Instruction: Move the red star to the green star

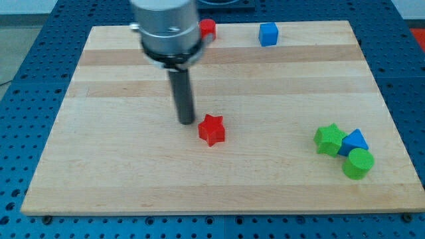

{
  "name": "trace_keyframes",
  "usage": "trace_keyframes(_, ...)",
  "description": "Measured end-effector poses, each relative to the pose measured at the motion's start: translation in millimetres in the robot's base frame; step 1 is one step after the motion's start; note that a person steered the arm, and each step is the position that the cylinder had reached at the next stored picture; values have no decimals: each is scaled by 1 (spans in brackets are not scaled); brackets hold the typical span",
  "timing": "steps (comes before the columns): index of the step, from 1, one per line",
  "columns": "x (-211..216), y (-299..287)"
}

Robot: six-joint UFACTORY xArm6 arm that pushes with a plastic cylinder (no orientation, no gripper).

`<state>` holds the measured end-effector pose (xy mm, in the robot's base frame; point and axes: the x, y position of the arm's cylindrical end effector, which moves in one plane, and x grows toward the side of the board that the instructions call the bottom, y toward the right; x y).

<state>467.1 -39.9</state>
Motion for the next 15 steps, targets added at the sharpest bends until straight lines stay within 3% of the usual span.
trace_keyframes(2, 44, 114)
trace_keyframes(3, 46, 92)
trace_keyframes(5, 52, -45)
trace_keyframes(6, 74, -37)
trace_keyframes(8, 76, 82)
trace_keyframes(10, 82, 57)
trace_keyframes(13, 95, 134)
trace_keyframes(15, 132, 125)
